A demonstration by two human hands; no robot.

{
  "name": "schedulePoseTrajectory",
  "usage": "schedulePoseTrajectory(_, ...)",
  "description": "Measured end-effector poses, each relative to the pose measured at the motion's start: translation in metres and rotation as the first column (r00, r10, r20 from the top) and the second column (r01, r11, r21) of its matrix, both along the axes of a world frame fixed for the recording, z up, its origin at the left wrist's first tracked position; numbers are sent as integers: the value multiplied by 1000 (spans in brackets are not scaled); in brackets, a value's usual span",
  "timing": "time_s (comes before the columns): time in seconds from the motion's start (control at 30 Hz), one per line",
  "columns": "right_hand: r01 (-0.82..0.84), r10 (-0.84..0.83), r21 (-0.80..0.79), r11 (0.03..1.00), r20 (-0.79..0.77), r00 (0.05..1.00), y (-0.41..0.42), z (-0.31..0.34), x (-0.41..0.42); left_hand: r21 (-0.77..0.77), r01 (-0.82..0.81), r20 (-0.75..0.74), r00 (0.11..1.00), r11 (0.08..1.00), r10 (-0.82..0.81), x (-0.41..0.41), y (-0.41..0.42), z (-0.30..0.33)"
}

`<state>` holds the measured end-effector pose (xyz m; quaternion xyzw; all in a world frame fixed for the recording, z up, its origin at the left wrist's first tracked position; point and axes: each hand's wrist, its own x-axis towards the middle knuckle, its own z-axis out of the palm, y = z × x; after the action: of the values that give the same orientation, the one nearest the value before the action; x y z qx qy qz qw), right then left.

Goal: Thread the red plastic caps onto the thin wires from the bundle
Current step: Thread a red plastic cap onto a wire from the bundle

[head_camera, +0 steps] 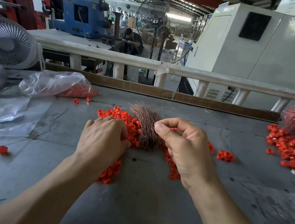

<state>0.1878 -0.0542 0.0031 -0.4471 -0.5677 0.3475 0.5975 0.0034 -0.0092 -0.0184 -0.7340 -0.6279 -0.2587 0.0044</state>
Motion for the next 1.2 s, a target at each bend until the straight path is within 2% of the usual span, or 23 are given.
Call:
schedulePoseTrajectory(0.23, 16, -16, -31, 999, 21, 1000, 1, -3, 0, 20, -9, -49, 999, 1000, 10, 1, 2, -4)
schedulePoseTrajectory(0.7, 7, -6, -38, 999, 32, 999, 3, -6, -1, 42, -16, -47, 999, 999, 18, 0, 1, -1)
schedulePoseTrajectory(0.8, 10, -9, -32, 999, 40, 999, 2, -5, 0, 108, 0, 52, 999, 994, -5, 1, -1, 1)
schedulePoseTrajectory(0.87, 18, -17, -27, 999, 36, 999, 2, -5, 1, 128, 29, 216, 975, 991, -56, 5, -3, 5)
schedulePoseTrajectory(0.93, 31, -30, -21, 999, 14, 999, 2, -5, 0, 95, 104, 436, 890, 990, -135, 10, -5, 9)
schedulePoseTrajectory(0.97, 36, -36, -16, 999, 0, 999, 2, -4, 0, 70, 165, 551, 816, 984, -176, 13, -6, 10)
schedulePoseTrajectory(1.03, 48, -48, -4, 999, -18, 999, 1, -3, 1, 40, 320, 752, 614, 946, -240, 19, -8, 12)
schedulePoseTrajectory(1.13, 68, -68, 22, 997, -21, 997, 0, 0, 0, 102, 482, 908, 312, 870, -279, 22, -11, 15)
schedulePoseTrajectory(1.2, 76, -76, 33, 997, -17, 997, -1, 1, 0, 142, 520, 935, 209, 843, -286, 24, -12, 17)
